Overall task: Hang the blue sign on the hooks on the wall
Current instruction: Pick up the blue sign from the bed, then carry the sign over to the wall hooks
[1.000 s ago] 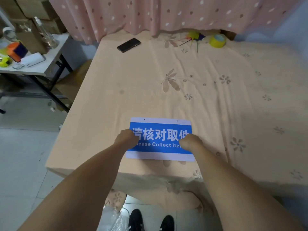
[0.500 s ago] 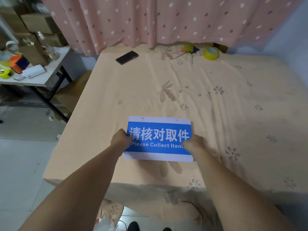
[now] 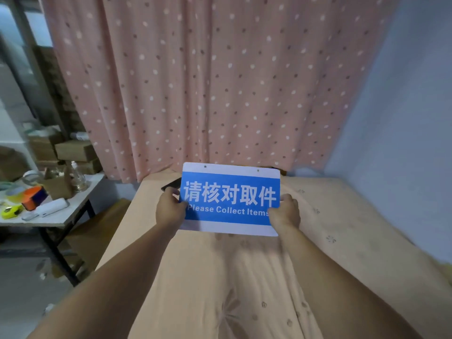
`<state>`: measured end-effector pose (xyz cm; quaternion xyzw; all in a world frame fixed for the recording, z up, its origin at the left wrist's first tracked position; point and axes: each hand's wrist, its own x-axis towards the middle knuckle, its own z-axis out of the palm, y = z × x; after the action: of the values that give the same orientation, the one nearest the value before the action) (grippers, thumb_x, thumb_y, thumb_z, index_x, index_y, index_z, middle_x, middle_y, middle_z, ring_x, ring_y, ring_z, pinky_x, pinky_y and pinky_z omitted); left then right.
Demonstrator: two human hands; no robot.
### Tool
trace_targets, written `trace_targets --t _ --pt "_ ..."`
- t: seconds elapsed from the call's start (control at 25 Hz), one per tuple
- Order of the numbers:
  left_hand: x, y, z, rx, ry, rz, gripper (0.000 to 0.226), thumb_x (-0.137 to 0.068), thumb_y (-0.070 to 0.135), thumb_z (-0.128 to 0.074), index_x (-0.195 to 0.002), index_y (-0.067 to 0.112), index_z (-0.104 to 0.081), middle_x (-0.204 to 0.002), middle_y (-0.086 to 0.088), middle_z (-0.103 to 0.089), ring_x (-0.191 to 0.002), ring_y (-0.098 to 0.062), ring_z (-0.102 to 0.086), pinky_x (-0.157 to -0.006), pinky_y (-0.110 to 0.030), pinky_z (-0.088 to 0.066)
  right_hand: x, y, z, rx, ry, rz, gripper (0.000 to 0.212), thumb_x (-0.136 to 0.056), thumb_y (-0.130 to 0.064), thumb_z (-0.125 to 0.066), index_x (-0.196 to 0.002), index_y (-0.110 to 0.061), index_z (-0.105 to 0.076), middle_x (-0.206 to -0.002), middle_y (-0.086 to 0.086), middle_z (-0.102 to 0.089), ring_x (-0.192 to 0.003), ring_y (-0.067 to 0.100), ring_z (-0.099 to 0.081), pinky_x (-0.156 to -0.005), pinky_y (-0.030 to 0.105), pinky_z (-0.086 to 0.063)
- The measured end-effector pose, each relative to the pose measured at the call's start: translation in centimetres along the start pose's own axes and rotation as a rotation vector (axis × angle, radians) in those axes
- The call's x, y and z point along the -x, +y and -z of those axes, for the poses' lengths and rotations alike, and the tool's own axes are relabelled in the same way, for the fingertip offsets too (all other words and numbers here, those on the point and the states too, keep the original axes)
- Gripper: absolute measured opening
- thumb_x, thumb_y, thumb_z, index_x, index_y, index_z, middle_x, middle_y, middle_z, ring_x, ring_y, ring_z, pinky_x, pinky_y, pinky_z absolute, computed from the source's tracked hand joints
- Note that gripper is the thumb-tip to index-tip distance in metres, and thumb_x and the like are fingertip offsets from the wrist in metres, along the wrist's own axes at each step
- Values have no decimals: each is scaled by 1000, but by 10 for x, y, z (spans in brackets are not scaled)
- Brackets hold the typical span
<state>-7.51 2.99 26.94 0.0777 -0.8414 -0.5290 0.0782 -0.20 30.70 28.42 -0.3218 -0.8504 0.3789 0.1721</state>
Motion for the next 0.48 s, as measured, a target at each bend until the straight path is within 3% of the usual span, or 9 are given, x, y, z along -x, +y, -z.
trace_targets --t 0.12,0.28,0.48 --pt "-5 67 24 73 24 -104 23 -88 14 -69 -104 20 -53 -93 -4 -66 -85 -29 -65 -77 -51 -57 -2 -50 54 -75 97 95 39 -83 -6 -60 -120 -15 -54 -126 7 -53 -98 33 -62 -75 35 -46" --pt "-10 134 43 164 8 -203 24 -87 19 -68 -97 31 -49 -91 -1 -64 -82 -27 -67 -76 -57 -59 0 -94 118 -94 230 185 39 -85 -8 -62 -122 -12 -53 -128 6 -53 -96 30 -60 -74 34 -42" --pt "7 189 51 247 10 -309 24 -90 18 -69 -105 27 -52 -94 1 -64 -86 -25 -68 -72 -50 -60 6 -113 167 -111 361 216 30 -86 -13 -65 -114 -15 -53 -122 6 -55 -97 29 -63 -78 41 -54"
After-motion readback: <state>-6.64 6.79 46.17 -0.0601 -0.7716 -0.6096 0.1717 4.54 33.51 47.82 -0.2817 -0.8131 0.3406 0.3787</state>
